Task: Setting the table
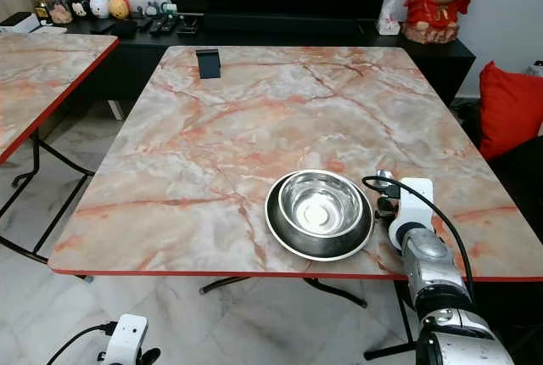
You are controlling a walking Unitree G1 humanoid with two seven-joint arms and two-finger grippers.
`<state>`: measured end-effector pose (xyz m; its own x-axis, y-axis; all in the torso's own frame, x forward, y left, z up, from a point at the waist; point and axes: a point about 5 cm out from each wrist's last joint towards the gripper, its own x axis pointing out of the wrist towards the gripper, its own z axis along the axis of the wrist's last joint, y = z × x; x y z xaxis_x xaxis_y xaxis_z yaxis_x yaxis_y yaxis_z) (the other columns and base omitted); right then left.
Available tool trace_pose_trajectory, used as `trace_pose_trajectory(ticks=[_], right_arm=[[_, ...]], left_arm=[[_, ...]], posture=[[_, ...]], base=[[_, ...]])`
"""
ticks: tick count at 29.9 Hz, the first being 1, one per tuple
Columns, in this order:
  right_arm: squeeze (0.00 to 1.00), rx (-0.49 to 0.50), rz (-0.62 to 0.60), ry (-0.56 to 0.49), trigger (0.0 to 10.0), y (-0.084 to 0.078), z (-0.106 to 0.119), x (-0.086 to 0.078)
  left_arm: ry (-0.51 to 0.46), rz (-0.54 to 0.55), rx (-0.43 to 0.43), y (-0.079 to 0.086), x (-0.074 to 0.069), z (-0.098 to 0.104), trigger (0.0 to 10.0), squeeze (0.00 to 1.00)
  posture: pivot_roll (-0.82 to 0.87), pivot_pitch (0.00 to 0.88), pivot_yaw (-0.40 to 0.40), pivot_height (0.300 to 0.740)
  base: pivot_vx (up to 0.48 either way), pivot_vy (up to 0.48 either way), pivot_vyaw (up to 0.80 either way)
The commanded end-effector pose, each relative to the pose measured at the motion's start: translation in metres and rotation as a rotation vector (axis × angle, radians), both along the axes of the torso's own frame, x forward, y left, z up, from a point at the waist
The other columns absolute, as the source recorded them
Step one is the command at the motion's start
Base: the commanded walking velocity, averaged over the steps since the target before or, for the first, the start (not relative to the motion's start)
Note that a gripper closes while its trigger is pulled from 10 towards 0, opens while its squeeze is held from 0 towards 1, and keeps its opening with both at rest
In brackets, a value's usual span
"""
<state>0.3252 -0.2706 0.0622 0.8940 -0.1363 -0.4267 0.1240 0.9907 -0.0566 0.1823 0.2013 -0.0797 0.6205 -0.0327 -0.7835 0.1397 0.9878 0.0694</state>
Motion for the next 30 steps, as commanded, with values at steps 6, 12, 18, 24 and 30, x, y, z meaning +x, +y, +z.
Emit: trace_pose_trajectory(ticks=[6, 12, 18, 24, 30], right_arm=[[0.58, 0.029, 0.019, 0.018, 10.0, 0.0044, -0.0046, -0.0011], [0.0, 0.013, 0.011, 0.02, 10.0, 0.004, -0.0049, -0.0012], [0.0, 0.012, 0.009, 0.018, 10.0, 0.0032, -0.0046, -0.0013], [0.0, 0.01, 0.01, -0.005, 10.0, 0.0024, -0.0012, 0.0003], [0.0, 0.009, 0.007, -0.04, 10.0, 0.0015, 0.0045, 0.0034]], left_arm=[[0.023, -0.012, 0.011, 0.0012, -0.0017, -0.0012, 10.0, 0.0], [0.022, -0.013, 0.009, 0.0011, -0.0018, -0.0012, 10.0, 0.0], [0.023, -0.015, 0.009, 0.0015, -0.0022, -0.0013, 10.0, 0.0], [0.023, -0.015, 0.01, 0.0017, -0.0022, -0.0012, 10.0, 0.0], [0.021, -0.018, 0.011, 0.0018, -0.0016, -0.0009, 10.0, 0.0]], posture=[[0.02, 0.0, 0.001, 0.74], [0.02, 0.0, 0.001, 0.74], [0.03, 0.0, 0.002, 0.74], [0.03, 0.0, 0.003, 0.74], [0.03, 0.0, 0.007, 0.74]], base=[[0.0, 0.0, 0.0], [0.0, 0.0, 0.0], [0.0, 0.0, 0.0], [0.0, 0.0, 0.0], [0.0, 0.0, 0.0]])
